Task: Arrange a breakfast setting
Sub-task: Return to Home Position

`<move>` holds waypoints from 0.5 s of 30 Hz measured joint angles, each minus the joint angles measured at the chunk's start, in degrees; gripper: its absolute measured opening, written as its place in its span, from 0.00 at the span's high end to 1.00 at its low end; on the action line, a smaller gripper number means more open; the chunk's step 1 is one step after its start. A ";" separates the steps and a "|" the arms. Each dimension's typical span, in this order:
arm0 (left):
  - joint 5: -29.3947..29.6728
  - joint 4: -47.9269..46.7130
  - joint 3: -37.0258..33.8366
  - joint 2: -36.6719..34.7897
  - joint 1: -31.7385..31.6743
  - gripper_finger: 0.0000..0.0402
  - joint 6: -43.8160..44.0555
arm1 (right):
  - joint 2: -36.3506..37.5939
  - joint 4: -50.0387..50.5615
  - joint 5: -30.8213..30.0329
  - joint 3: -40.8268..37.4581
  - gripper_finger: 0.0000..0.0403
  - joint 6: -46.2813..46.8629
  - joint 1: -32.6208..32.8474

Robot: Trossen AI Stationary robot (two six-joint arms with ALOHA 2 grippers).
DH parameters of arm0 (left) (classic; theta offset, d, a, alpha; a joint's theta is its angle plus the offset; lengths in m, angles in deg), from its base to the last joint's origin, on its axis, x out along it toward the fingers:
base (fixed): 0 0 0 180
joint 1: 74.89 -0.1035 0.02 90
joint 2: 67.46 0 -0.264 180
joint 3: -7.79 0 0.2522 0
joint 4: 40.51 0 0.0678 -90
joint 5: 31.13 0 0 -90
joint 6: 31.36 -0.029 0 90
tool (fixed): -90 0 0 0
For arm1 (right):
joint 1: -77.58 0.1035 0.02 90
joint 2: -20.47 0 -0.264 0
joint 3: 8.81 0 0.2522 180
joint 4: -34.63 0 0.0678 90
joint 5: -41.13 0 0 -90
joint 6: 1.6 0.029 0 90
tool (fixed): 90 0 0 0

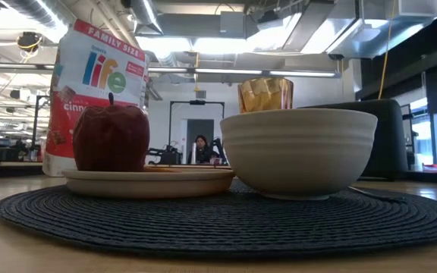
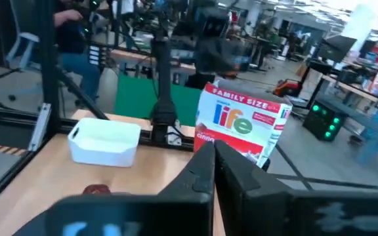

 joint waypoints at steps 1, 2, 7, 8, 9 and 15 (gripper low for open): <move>-0.02 -0.26 -1.51 -1.23 0.40 1.00 0.12 | 1.34 1.05 1.11 -0.30 1.00 -0.04 -0.92; -0.02 0.13 -3.16 -2.36 0.68 1.00 0.32 | 2.52 1.38 2.26 -0.83 1.00 -0.04 -1.77; -3.15 2.01 -13.89 -9.23 1.08 1.00 1.48 | 10.87 2.25 10.13 -7.06 1.00 0.58 -5.97; -5.07 2.03 -16.68 -11.11 0.96 1.00 1.70 | 12.59 1.92 11.52 -8.51 1.00 0.94 -6.87; -6.65 2.02 -19.43 -13.00 0.84 1.00 2.14 | 14.52 1.76 12.61 -10.19 1.00 2.02 -7.76; -8.69 8.24 -33.02 -22.04 2.07 1.00 8.08 | 22.39 -8.81 19.61 -24.11 1.00 8.50 -11.91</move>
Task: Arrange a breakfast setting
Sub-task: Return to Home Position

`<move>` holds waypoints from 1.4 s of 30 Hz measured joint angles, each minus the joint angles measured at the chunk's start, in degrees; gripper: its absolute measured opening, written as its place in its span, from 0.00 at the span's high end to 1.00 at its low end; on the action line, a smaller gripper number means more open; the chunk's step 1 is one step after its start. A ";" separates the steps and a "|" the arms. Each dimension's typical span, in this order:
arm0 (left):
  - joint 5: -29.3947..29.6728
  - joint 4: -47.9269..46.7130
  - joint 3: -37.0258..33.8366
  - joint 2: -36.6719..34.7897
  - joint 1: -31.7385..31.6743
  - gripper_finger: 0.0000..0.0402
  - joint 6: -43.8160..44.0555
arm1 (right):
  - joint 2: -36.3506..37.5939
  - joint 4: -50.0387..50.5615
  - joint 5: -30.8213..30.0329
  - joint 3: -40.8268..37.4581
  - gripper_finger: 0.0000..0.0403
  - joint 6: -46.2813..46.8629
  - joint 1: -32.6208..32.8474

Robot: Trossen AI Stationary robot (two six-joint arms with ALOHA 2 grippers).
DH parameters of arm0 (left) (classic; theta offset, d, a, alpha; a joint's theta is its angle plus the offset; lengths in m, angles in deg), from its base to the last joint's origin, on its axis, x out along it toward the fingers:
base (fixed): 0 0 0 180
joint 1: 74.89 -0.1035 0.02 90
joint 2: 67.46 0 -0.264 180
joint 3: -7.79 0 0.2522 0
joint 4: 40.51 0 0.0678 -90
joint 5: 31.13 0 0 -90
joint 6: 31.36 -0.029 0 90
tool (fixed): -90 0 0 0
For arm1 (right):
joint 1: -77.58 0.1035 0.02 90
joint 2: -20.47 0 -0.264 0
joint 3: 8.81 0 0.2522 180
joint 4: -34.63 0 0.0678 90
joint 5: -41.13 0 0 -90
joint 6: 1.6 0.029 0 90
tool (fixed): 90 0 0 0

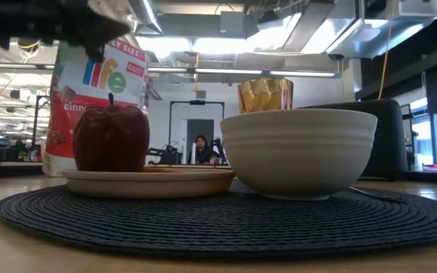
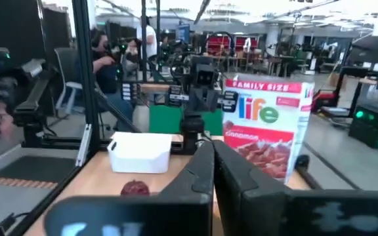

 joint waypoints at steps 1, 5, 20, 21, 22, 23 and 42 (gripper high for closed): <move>-0.31 0.19 -1.43 -0.91 0.15 1.00 0.30 | 0.95 -1.90 0.16 -2.32 1.00 1.18 -0.58; -0.69 0.53 -5.65 -4.11 0.23 1.00 0.98 | 4.36 -5.92 2.20 -9.29 1.00 4.83 -3.13; 4.00 -0.54 -14.42 -24.56 0.23 1.00 3.31 | 23.20 -0.96 8.07 -18.52 1.00 8.76 -12.30; 2.87 -1.35 -14.42 -25.35 0.23 1.00 2.45 | 24.24 -1.02 8.07 -19.04 1.00 9.16 -12.82; 1.06 -2.42 -14.42 -26.19 0.23 1.00 1.84 | 25.11 -1.29 8.08 -19.74 1.00 9.95 -13.31; -0.78 -3.38 -14.48 -26.89 0.23 1.00 1.27 | 25.85 -1.49 8.17 -20.63 1.00 10.55 -13.70; -1.16 -9.14 -14.55 -27.98 2.85 1.00 0.52 | 25.93 -18.96 13.23 -35.36 1.00 20.95 -14.01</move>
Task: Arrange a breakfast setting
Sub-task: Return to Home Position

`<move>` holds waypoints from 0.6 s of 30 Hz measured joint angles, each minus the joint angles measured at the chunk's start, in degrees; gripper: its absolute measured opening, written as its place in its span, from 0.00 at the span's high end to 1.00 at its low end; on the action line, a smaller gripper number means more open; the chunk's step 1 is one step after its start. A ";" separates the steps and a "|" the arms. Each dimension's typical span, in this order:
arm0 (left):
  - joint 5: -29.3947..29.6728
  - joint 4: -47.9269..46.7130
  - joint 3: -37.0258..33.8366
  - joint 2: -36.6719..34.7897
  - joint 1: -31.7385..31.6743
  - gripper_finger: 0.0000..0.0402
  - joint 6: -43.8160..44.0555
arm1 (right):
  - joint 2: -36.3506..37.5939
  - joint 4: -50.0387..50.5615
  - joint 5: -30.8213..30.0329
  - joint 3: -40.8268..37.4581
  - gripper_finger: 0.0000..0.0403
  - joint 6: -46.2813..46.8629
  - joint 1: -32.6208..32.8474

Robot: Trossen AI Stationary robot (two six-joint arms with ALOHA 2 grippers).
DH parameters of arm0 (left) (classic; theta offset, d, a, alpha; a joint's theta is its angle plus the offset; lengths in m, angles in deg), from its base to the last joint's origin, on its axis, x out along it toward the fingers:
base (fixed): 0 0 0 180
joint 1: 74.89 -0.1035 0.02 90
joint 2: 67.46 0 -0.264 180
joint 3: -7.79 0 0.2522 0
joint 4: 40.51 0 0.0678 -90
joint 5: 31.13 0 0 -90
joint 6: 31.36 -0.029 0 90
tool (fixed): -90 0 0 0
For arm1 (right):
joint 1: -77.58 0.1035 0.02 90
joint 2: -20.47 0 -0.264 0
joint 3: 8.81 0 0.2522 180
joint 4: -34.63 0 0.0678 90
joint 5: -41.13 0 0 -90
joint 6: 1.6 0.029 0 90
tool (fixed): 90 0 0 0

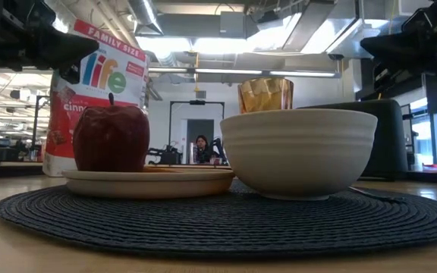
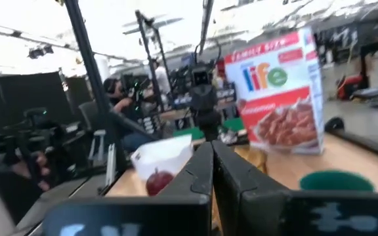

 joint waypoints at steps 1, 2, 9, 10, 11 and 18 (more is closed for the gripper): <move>0.31 0.44 -0.34 0.00 0.23 1.00 0.04 | -0.05 0.65 0.74 0.00 1.00 0.11 0.00; 0.83 1.14 -1.00 -0.02 0.44 1.00 0.24 | -0.09 1.09 1.39 0.00 1.00 0.16 0.00; 5.48 3.67 -3.63 0.29 1.41 1.00 0.44 | -0.08 6.73 4.86 0.00 1.00 -1.02 0.00; 5.07 3.78 -3.63 0.01 1.41 1.00 0.37 | -0.08 7.70 4.85 0.00 1.00 -1.56 0.00; 4.88 3.86 -3.63 -0.21 1.42 1.00 0.39 | -0.08 8.70 4.84 0.00 1.00 -2.17 0.00; 2.72 1.35 -3.63 -0.30 1.43 1.00 -0.44 | -1.22 8.92 2.03 0.00 1.00 -3.57 0.00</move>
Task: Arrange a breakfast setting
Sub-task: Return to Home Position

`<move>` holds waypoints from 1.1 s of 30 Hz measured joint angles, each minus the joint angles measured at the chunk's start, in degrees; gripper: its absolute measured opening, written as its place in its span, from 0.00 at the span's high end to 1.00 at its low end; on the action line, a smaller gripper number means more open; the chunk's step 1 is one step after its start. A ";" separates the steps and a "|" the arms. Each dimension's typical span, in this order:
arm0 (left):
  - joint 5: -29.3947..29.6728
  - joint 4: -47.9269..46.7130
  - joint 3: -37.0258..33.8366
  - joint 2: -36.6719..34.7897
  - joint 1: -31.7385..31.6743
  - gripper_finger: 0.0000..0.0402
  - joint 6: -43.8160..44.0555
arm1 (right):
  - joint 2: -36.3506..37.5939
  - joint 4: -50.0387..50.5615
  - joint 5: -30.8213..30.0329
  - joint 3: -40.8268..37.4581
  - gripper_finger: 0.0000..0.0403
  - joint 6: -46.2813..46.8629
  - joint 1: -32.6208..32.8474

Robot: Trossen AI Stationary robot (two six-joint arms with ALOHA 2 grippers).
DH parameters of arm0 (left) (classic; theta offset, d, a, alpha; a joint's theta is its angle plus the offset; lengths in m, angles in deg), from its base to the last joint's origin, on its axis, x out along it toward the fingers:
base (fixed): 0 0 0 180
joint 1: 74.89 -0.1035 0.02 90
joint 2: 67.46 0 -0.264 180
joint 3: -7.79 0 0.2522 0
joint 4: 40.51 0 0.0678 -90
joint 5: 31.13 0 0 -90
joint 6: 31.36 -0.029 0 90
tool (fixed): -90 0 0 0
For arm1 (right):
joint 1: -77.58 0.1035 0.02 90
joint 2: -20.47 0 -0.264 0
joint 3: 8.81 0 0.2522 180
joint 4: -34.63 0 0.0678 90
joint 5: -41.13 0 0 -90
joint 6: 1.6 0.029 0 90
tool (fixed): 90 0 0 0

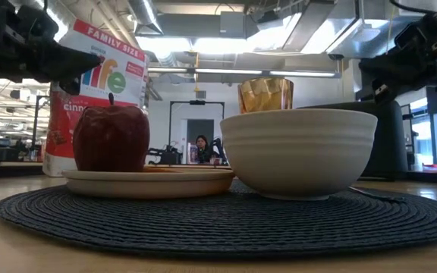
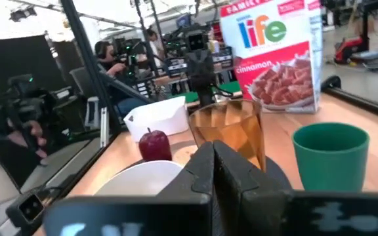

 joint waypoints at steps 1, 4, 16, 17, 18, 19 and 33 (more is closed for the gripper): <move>-0.49 -0.64 0.00 0.01 0.01 1.00 0.00 | 0.00 0.05 -0.52 0.00 1.00 0.81 0.00; -0.60 -2.82 0.02 0.04 0.02 1.00 -0.02 | 0.01 0.16 -1.27 0.00 1.00 2.90 -0.07; 0.75 -3.14 0.02 0.06 0.00 1.00 0.46 | 0.01 0.19 -1.27 -0.02 1.00 3.01 -0.07; 0.75 -3.14 0.02 0.06 0.00 1.00 0.46 | 0.01 0.19 -1.27 -0.02 1.00 3.01 -0.07; 0.75 -3.14 0.02 0.06 0.00 1.00 0.46 | 0.01 0.20 -1.27 -0.02 1.00 3.01 -0.07; 0.77 -3.16 0.02 0.06 0.00 1.00 0.46 | 0.01 0.19 -1.24 -0.02 1.00 3.04 -0.07; 0.80 -3.21 0.02 0.06 0.00 1.00 0.46 | 0.01 0.25 -1.24 -0.02 1.00 3.04 -0.07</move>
